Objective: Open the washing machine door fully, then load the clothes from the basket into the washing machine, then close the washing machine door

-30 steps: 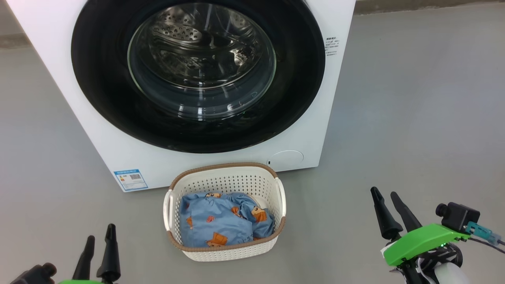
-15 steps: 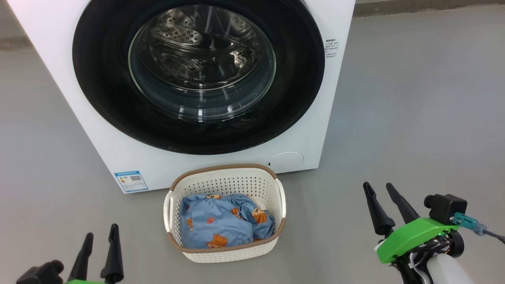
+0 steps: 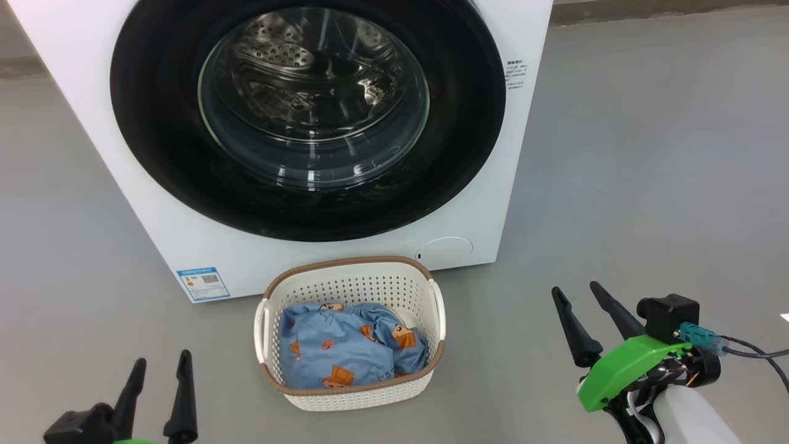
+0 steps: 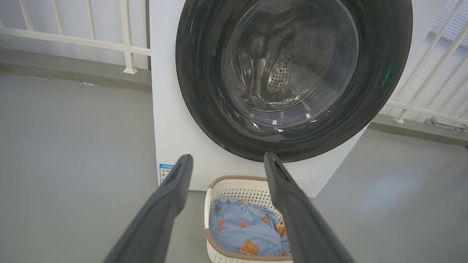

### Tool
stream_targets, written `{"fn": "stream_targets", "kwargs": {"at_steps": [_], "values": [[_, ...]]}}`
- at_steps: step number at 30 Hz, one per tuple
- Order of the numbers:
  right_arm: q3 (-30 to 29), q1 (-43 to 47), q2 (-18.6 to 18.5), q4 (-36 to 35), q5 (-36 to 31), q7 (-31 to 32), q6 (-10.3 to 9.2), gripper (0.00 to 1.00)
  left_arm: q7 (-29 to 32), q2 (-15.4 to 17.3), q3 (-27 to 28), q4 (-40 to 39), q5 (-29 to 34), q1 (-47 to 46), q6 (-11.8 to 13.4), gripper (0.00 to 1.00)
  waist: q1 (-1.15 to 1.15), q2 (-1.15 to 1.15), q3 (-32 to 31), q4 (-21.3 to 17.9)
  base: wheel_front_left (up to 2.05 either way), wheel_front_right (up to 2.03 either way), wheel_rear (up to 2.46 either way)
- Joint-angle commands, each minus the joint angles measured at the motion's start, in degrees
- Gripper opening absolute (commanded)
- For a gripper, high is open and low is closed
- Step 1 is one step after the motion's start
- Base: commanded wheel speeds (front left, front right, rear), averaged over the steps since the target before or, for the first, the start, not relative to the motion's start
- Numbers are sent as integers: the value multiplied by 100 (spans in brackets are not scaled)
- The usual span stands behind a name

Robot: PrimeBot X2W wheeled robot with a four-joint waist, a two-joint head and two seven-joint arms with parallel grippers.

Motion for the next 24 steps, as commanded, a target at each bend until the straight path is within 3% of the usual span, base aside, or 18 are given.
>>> {"fn": "stream_targets", "kwargs": {"at_steps": [1, 17, 24], "values": [[157, -252, -73, -78, -216, -112, -6, 100, -106, 154, 130, -102, 207, -245, -35, 100, 0, 0, -5, 0, 0, 0, 0], [420, -529, -213, 180, -1200, -380, -7, 100, -378, 175, 198, 3, 1241, -257, -24, 100, 0, 0, -63, -8, 0, 0, 0], [109, -479, -136, 32, -1464, -417, -8, 100, -416, 127, 307, -2, 1347, -232, 36, 100, 0, 0, -77, -21, 0, 0, 0]]}}
